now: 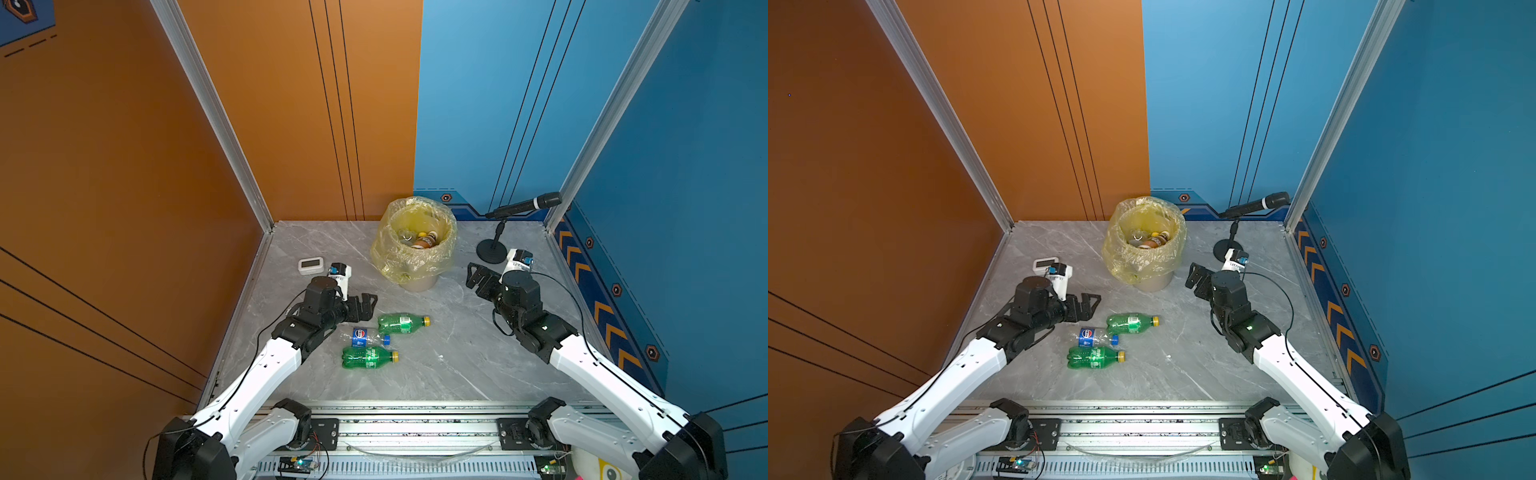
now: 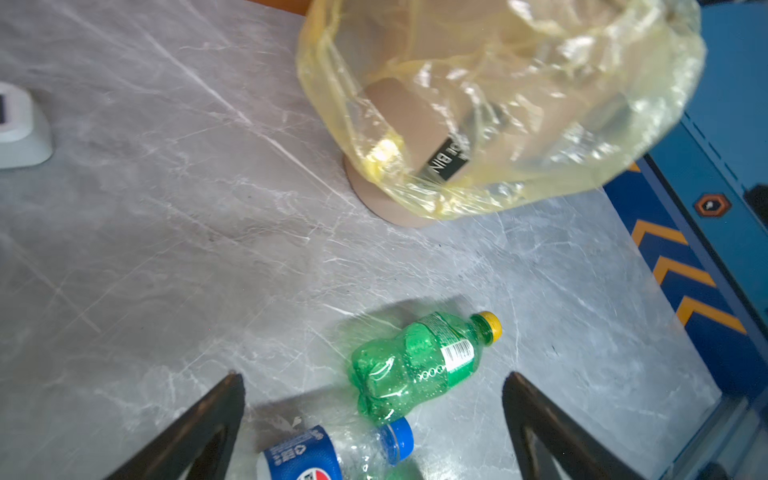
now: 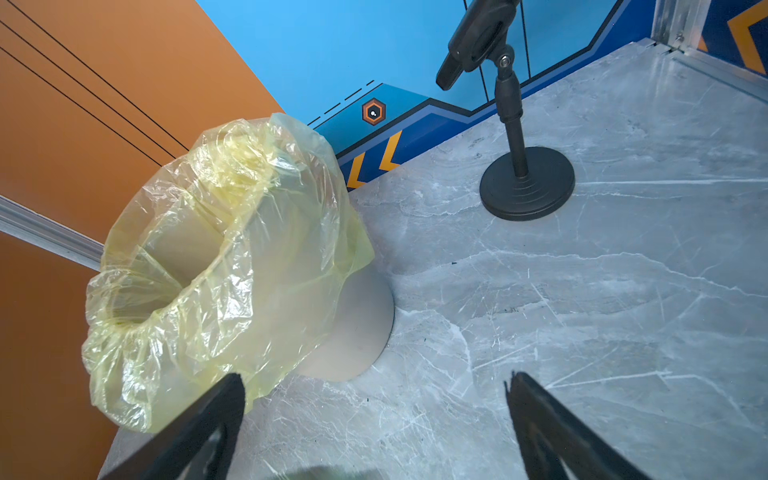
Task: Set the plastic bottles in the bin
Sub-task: 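Reach the left gripper down to the yellow-capped green Sprite bottle, then close the left gripper around the Sprite bottle's body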
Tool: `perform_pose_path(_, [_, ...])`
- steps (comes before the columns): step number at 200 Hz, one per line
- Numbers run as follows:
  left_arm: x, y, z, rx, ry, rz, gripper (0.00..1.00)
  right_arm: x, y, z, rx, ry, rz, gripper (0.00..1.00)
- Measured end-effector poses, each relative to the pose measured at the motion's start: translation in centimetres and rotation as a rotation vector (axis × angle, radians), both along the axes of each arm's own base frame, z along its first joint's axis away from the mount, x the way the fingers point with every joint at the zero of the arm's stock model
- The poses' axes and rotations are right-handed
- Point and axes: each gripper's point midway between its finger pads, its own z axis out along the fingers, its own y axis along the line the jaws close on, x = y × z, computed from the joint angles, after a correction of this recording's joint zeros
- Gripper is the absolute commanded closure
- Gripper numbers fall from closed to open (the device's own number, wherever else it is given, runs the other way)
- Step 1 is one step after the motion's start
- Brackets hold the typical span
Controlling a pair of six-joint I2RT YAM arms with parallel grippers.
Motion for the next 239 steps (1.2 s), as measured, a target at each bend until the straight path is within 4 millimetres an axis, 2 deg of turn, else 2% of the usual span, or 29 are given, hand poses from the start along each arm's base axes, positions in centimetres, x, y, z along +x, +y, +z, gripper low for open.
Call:
perform_pose_path(33, [-1.4,-3.6,-1.1,0.119,-0.008,-0.165,0.02,0.1,-0.2,0.0,0.006,0.003,0.003,0.0])
perform_pose_path(59, [-2.9,-6.0,-3.6,0.259,0.009,-0.288,0.02,0.2,-0.4,0.0,0.018,0.005,-0.002,0.0])
perform_pose_path(81, [-3.5,-7.0,-5.6,0.37,0.03,-0.356,0.02,0.2,-0.8,0.2,0.027,0.002,-0.012,0.0])
perform_pose_path(122, [-3.1,-7.9,-7.8,0.511,0.046,-0.403,0.02,0.1,-1.1,0.8,0.052,-0.011,-0.015,0.0])
perform_pose_path(175, [-1.9,-9.4,-8.8,0.624,0.031,-0.43,0.02,0.1,-1.4,0.7,0.064,-0.007,-0.022,0.0])
perform_pose_path(239, [-1.0,-9.4,-12.0,0.721,0.096,-0.442,0.0,-0.1,-2.2,1.1,0.083,-0.021,-0.034,0.0])
